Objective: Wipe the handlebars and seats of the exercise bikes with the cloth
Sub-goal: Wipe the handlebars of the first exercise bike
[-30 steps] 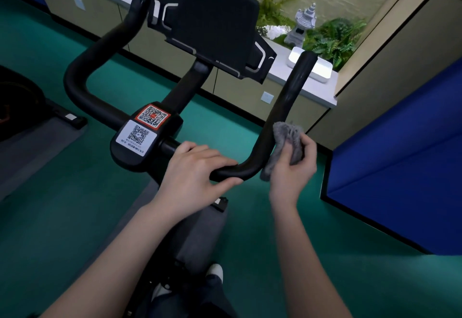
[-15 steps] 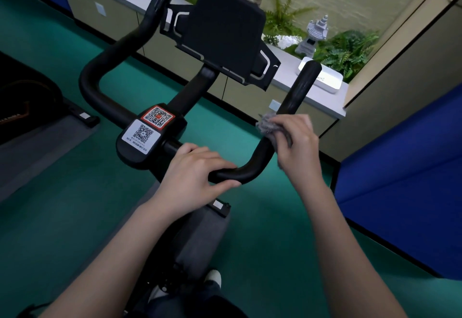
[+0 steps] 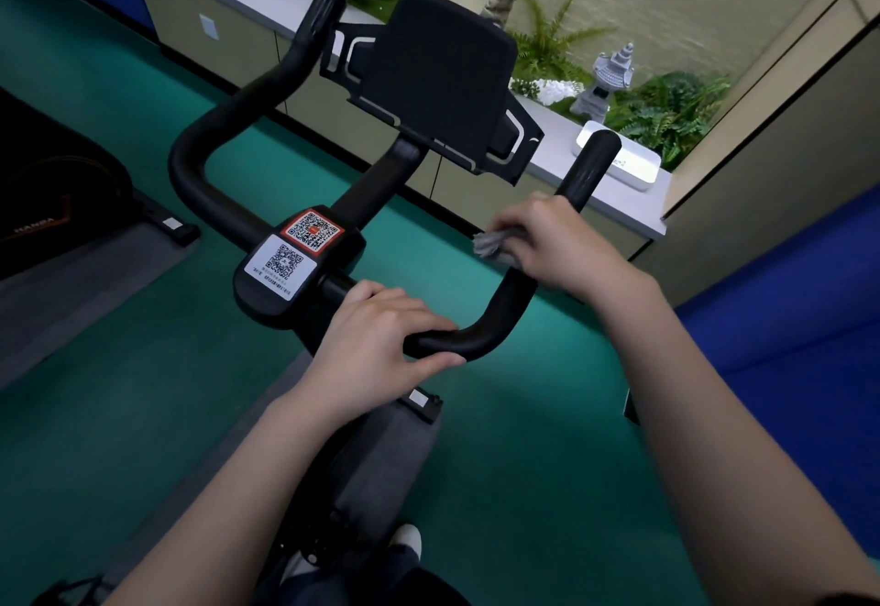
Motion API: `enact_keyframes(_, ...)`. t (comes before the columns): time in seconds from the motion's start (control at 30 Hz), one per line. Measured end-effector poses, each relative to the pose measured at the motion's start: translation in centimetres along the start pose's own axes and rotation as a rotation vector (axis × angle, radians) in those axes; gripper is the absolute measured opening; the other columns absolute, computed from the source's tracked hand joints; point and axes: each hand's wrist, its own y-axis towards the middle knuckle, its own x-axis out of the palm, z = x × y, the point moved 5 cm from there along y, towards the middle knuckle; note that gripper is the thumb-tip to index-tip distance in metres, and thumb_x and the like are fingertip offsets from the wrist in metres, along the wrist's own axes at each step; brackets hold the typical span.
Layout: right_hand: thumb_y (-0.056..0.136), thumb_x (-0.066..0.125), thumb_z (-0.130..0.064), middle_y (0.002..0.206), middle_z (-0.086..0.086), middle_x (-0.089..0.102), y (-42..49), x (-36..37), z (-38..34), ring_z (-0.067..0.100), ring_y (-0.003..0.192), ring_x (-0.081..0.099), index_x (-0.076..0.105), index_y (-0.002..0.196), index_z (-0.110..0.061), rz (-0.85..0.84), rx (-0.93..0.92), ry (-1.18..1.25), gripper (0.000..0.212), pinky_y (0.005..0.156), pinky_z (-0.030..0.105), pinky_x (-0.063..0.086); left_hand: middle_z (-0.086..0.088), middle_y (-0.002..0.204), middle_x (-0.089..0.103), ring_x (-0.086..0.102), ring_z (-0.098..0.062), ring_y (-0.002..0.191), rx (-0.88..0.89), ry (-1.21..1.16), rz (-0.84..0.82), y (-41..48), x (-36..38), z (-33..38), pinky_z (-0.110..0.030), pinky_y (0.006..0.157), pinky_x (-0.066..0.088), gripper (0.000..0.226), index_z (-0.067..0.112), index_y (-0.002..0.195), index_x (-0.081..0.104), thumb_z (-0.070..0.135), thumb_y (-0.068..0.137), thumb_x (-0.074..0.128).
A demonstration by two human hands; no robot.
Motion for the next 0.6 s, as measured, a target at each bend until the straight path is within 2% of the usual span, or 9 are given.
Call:
enact_keyframes(0.1, 0.086, 0.058, -0.011, 0.09, 0.002, 0.069, -0.2, 1.4, -2.1, 0.025, 0.076, 0.068, 0.07, 0.096, -0.02, -0.197, -0.012, 0.161, 0.018, 0.067, 0.037, 0.057, 0.017, 0.083, 0.067, 0.059, -0.008, 0.082, 0.0, 0.006, -0.001, 0.1, 0.0, 0.0, -0.028, 0.083, 0.031, 0.034, 0.034, 0.097, 0.072, 0.058, 0.077, 0.059)
enact_keyframes(0.17, 0.085, 0.056, -0.01, 0.085, 0.003, 0.068, -0.2, 2.5, -3.1, 0.024, 0.064, 0.067, 0.07, 0.093, -0.021, -0.335, -0.026, 0.134, 0.019, 0.057, 0.033, 0.058, 0.017, 0.084, 0.067, 0.059, -0.008, 0.083, 0.004, 0.008, -0.006, 0.1, 0.0, 0.0, -0.029, 0.083, 0.031, 0.033, 0.034, 0.097, 0.071, 0.058, 0.077, 0.06)
enact_keyframes(0.3, 0.082, 0.057, -0.004, 0.087, 0.003, 0.065, 1.6, 2.1, -2.0, 0.024, 0.072, 0.066, 0.069, 0.09, -0.019, -0.379, 0.022, -0.047, 0.02, 0.057, 0.033, 0.059, 0.017, 0.085, 0.067, 0.058, -0.007, 0.084, 0.005, 0.005, -0.021, 0.0, -0.1, 0.0, -0.028, 0.085, 0.031, 0.031, 0.034, 0.099, 0.071, 0.057, 0.079, 0.064)
enact_keyframes(0.4, 0.083, 0.06, -0.008, 0.075, -0.007, 0.057, 2.3, 0.9, -0.6, 0.03, 0.076, 0.067, 0.067, 0.088, -0.017, -0.303, 0.063, -0.045, 0.012, 0.062, 0.041, 0.06, 0.019, 0.087, 0.067, 0.057, -0.005, 0.086, 0.001, 0.004, -0.026, 0.0, -0.2, 0.0, -0.026, 0.086, 0.03, 0.032, 0.035, 0.1, 0.07, 0.058, 0.079, 0.063)
enact_keyframes(0.5, 0.086, 0.063, -0.017, 0.077, -0.003, 0.064, 1.3, 0.7, 0.2, 0.028, 0.074, 0.066, 0.068, 0.088, -0.021, -0.168, 0.05, 0.114, 0.007, 0.065, 0.04, 0.057, 0.018, 0.085, 0.067, 0.058, -0.006, 0.084, 0.006, -0.001, -0.011, 0.0, -0.2, 0.0, -0.026, 0.084, 0.03, 0.032, 0.034, 0.098, 0.071, 0.058, 0.078, 0.064)
enact_keyframes(0.53, 0.086, 0.064, -0.017, 0.08, -0.002, 0.065, 0.5, 1.0, 0.4, 0.026, 0.074, 0.065, 0.069, 0.09, -0.022, -0.12, 0.038, 0.176, 0.009, 0.067, 0.036, 0.055, 0.017, 0.084, 0.067, 0.059, -0.007, 0.083, 0.011, -0.002, -0.003, 0.0, -0.2, 0.1, -0.027, 0.083, 0.031, 0.032, 0.033, 0.098, 0.072, 0.057, 0.077, 0.065)
enact_keyframes(0.6, 0.086, 0.063, -0.009, 0.086, -0.003, 0.064, -1.2, 1.6, 0.3, 0.018, 0.081, 0.059, 0.071, 0.094, -0.019, 0.044, -0.013, 0.233, 0.015, 0.073, 0.016, 0.044, 0.016, 0.082, 0.068, 0.06, -0.009, 0.081, 0.019, -0.006, 0.008, 0.0, -0.2, 0.2, -0.029, 0.082, 0.032, 0.032, 0.031, 0.096, 0.073, 0.055, 0.076, 0.066)
